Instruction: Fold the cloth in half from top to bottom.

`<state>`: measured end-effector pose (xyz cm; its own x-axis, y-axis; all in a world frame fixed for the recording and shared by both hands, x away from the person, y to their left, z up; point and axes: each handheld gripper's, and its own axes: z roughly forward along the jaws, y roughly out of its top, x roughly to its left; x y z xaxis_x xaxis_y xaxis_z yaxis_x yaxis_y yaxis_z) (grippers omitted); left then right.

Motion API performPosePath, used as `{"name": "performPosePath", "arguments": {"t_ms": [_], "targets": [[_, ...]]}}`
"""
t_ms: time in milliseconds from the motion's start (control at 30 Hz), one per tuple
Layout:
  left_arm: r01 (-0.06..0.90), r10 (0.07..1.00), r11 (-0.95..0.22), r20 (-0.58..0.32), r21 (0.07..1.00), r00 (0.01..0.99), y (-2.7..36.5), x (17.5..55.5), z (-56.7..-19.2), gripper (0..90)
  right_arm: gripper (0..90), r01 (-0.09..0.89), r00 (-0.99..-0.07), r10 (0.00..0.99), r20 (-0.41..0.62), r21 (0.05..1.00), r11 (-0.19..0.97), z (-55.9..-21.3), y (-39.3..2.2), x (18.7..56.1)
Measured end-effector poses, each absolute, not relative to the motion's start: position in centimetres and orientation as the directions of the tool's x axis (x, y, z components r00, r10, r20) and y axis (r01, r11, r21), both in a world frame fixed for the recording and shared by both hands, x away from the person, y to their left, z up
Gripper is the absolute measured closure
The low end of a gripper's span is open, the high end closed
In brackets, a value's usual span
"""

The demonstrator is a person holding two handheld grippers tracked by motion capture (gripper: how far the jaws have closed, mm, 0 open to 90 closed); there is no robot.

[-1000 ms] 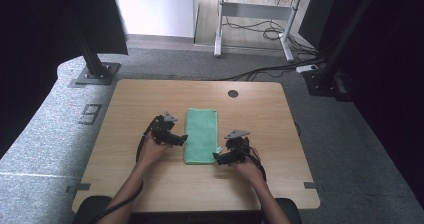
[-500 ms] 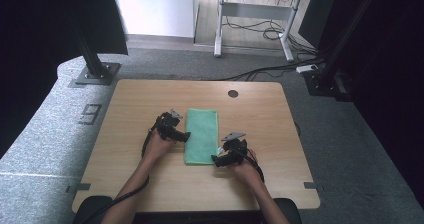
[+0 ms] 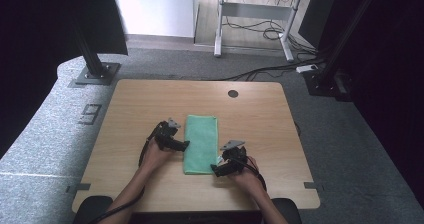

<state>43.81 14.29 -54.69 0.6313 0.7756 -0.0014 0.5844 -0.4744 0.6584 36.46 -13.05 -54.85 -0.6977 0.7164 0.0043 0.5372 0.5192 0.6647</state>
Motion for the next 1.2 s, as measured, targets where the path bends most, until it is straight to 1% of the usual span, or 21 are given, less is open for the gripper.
{"name": "performPosePath", "arguments": {"t_ms": [233, 300, 467, 600, 700, 733, 833, 967, 1200], "targets": [[0.574, 0.764, -0.482, -0.004, 0.661, 0.646, 14.8, 41.2, -54.7, 2.1, 3.4, 0.521, -0.719, 0.695, 0.011, 0.670, 0.529, -54.9, -12.9, 34.0], [0.572, 0.765, -0.475, -0.008, 0.669, 0.644, 15.0, 40.6, -54.8, 2.2, 5.8, 0.520, -0.727, 0.686, 0.014, 0.664, 0.537, -54.8, -12.8, 33.5], [0.561, 0.767, -0.479, 0.011, 0.675, 0.641, 15.0, 40.2, -54.9, 2.2, 7.6, 0.523, -0.754, 0.656, 0.027, 0.630, 0.574, -54.3, -12.6, 33.6], [0.582, 0.773, -0.462, -0.018, 0.669, 0.634, 15.0, 40.3, -54.9, 2.1, 6.9, 0.520, -0.757, 0.652, 0.042, 0.642, 0.563, -53.7, -12.7, 34.6], [0.584, 0.775, -0.461, -0.018, 0.668, 0.632, 15.0, 40.3, -54.9, 2.0, 7.0, 0.530, -0.736, 0.676, 0.041, 0.657, 0.537, -53.3, -12.9, 35.7], [0.585, 0.776, -0.459, -0.019, 0.668, 0.630, 15.0, 40.3, -54.9, 2.0, 7.7, 0.533, -0.727, 0.685, 0.043, 0.665, 0.523, -53.1, -13.0, 36.2], [0.587, 0.778, -0.457, -0.018, 0.668, 0.628, 15.0, 40.2, -54.9, 2.1, 13.2, 0.534, -0.709, 0.703, 0.053, 0.692, 0.486, -52.6, -13.2, 37.6], [0.587, 0.779, -0.458, -0.018, 0.668, 0.627, 15.0, 40.2, -54.9, 2.1, 14.5, 0.538, -0.694, 0.719, 0.039, 0.692, 0.481, -52.2, -13.1, 39.6], [0.587, 0.779, -0.457, -0.018, 0.668, 0.627, 15.0, 40.2, -54.9, 2.1, 20.2, 0.541, -0.670, 0.742, 0.025, 0.700, 0.466, -51.7, -12.5, 42.7]]}}
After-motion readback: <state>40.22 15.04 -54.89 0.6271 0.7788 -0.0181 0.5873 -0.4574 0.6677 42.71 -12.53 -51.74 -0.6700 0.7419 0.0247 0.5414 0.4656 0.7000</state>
